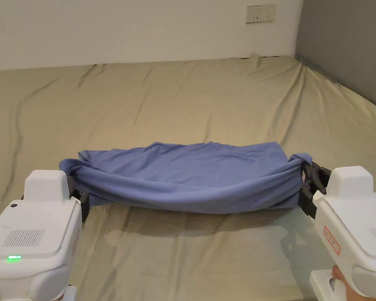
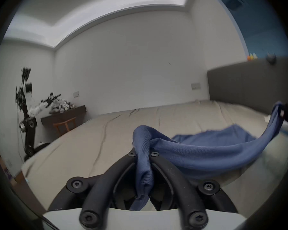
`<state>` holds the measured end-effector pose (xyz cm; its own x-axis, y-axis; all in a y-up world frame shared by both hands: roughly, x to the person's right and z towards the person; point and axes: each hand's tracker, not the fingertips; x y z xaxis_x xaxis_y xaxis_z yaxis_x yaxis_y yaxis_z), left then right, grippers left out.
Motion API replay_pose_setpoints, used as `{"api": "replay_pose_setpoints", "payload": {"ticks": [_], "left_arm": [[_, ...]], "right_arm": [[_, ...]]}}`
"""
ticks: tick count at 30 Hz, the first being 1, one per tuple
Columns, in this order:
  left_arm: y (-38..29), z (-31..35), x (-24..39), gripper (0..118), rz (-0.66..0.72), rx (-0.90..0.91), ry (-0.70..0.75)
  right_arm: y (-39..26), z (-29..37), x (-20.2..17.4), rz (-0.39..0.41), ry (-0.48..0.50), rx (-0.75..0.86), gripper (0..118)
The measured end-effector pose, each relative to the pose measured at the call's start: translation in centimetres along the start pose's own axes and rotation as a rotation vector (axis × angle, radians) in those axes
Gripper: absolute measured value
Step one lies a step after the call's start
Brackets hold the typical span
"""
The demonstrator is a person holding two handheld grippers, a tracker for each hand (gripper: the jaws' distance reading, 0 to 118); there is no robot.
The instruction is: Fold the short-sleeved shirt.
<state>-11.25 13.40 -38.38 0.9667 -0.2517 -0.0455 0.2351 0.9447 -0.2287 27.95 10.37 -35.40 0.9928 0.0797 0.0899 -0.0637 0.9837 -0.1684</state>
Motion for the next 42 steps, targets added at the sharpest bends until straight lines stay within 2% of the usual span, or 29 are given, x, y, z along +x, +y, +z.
{"api": "replay_pose_setpoints", "payload": {"ticks": [5, 9, 10, 11, 12, 13, 14, 15, 17, 21, 22, 24, 25, 26, 27, 28, 29, 31, 34, 38, 42], "left_arm": [[-5.4, 1.7, 0.2, 5, -0.011, -0.147, -0.020], [-7.7, 1.9, -0.6, 5, 0.092, -0.191, -0.037], [-7.9, 1.9, -0.7, 10, 0.115, -0.189, -0.054], [-7.9, 1.8, -0.8, 25, 0.108, -0.199, -0.052], [-7.9, 1.8, -1.1, 58, 0.121, -0.215, -0.052], [-7.9, 1.8, -1.4, 102, 0.139, -0.232, -0.073], [-7.8, 2.2, -1.7, 118, 0.172, -0.215, -0.109], [-7.6, 3.2, -2.0, 118, 0.188, -0.148, -0.123], [-6.9, 4.2, -2.4, 117, 0.261, -0.128, -0.126], [-5.0, 5.5, -2.2, 115, 0.179, -0.111, -0.071], [-4.3, 6.1, -2.1, 110, 0.161, -0.105, -0.045], [-3.0, 7.5, -2.2, 89, 0.136, -0.044, -0.052], [-2.5, 8.3, -2.2, 70, 0.132, -0.012, -0.051], [-2.0, 9.1, -2.1, 47, 0.115, 0.025, -0.047], [-1.6, 9.8, -2.0, 22, 0.100, 0.049, -0.023], [-1.3, 10.1, -1.8, 0, 0.082, 0.049, 0.004], [-1.2, 10.5, -1.7, 0, 0.059, 0.061, 0.019], [-1.1, 11.3, -1.7, 0, 0.048, 0.050, 0.006], [-1.7, 11.0, -1.9, 0, 0.071, 0.029, -0.022], [-3.3, 9.4, -1.8, 0, 0.073, -0.084, -0.012], [-6.2, 7.5, -1.9, 0, 0.113, -0.224, -0.034]], "right_arm": [[-5.0, 2.3, 0.1, -0.049, 0.019, -0.105, 4], [-7.3, 3.4, 0.1, -0.077, 0.022, -0.128, 4], [-7.5, 3.6, 0.0, -0.074, 0.019, -0.134, 14], [-7.5, 3.7, 0.0, -0.069, 0.009, -0.145, 36], [-7.5, 3.8, 0.1, -0.071, 0.007, -0.149, 70], [-7.4, 4.0, 0.2, -0.084, 0.011, -0.145, 112], [-7.1, 4.8, 0.1, -0.107, 0.043, -0.091, 118], [-6.6, 5.3, -0.1, -0.099, 0.018, -0.068, 118], [-5.7, 5.2, -0.5, -0.109, 0.037, -0.089, 118], [-3.7, 5.7, -1.1, -0.037, 0.044, -0.067, 118], [-2.9, 6.0, -1.5, -0.010, 0.043, -0.055, 118], [-1.5, 7.2, -1.8, 0.021, 0.036, 0.019, 113], [-0.7, 7.8, -2.1, 0.036, 0.035, 0.049, 98], [0.0, 8.5, -2.4, 0.046, 0.038, 0.081, 78], [0.5, 9.2, -2.5, 0.065, 0.028, 0.104, 52], [1.1, 9.7, -2.9, 0.088, 0.014, 0.120, 13], [1.5, 10.1, -3.2, 0.088, -0.016, 0.125, 2], [1.2, 11.0, -3.0, 0.050, -0.015, 0.170, 2], [1.1, 11.1, -2.6, 0.013, 0.022, 0.130, 2], [0.2, 10.8, -2.3, 0.021, 0.021, 0.081, 2], [-0.8, 10.2, -1.9, -0.034, 0.045, 0.019, 2]]}}
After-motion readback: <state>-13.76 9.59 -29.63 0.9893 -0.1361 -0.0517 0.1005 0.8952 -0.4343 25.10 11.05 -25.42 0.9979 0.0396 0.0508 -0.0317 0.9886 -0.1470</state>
